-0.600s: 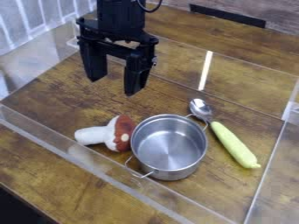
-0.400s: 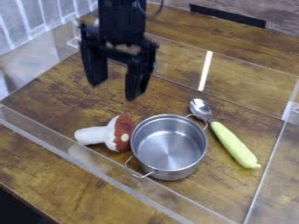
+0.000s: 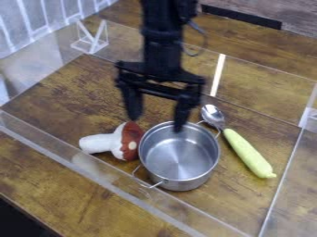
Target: Move the green spoon to the left
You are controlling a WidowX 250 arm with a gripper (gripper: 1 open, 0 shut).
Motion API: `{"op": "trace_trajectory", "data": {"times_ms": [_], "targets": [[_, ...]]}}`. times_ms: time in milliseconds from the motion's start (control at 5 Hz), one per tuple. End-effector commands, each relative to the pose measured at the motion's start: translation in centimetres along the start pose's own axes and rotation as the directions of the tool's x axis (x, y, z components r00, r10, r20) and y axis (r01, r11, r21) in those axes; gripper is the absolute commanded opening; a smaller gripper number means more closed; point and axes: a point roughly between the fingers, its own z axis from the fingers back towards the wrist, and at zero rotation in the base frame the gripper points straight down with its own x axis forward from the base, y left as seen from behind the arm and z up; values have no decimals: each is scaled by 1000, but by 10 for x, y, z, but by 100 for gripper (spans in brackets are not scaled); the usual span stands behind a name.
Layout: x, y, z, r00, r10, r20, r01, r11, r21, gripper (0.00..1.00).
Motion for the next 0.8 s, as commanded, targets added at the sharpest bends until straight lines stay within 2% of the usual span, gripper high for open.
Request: {"op": "trace_trajectory", "data": {"times_ms": [0, 200, 400, 600], "targets": [[13, -25, 17, 981, 170, 93, -164, 984, -62, 100], [16, -23, 16, 950, 292, 109, -283, 954, -95, 100], [20, -19, 14, 919, 378, 112, -366, 924, -116, 0], [25, -22, 2, 889, 444, 110, -429, 893, -132, 100]]}}
